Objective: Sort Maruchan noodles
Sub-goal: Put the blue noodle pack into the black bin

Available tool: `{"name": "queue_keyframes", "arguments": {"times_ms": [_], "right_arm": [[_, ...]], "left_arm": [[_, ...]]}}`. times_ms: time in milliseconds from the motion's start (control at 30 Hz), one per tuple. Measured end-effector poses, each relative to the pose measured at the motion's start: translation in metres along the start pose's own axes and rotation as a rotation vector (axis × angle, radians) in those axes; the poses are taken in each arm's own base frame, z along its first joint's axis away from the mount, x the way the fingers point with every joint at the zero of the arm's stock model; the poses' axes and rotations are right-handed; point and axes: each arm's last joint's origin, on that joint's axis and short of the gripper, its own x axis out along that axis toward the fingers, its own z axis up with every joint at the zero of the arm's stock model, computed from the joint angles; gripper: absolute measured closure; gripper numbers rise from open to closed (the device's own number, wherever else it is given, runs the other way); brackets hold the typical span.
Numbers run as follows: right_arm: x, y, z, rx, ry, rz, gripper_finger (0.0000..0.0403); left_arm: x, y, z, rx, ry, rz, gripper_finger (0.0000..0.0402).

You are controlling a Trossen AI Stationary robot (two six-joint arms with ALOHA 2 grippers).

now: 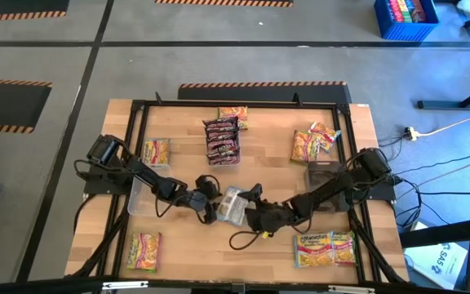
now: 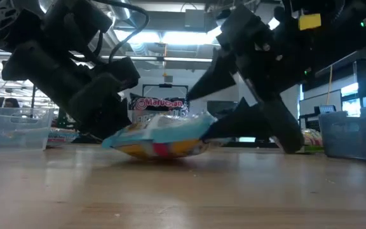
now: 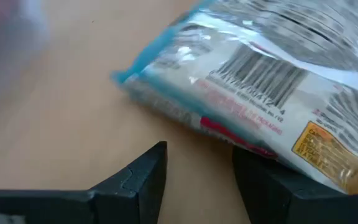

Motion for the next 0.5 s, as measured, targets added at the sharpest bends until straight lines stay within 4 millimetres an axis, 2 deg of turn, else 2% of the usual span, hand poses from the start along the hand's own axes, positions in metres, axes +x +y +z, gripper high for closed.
{"name": "queue_keyframes", "arguments": {"times_ms": [267, 500], "right_arm": [[-0.001, -0.0004, 0.0018, 0.004, -0.017, 0.006, 0.0077], [-0.0008, 0.0037, 0.0015, 0.105, -0.065, 0.134, 0.0145]], "left_arm": [[-0.0007, -0.0077, 0.0032, -0.005, 0.014, -0.175, 0.0225], [-0.0011, -0.0093, 0.0057, 0.002, -0.013, -0.183, 0.0225]]}}
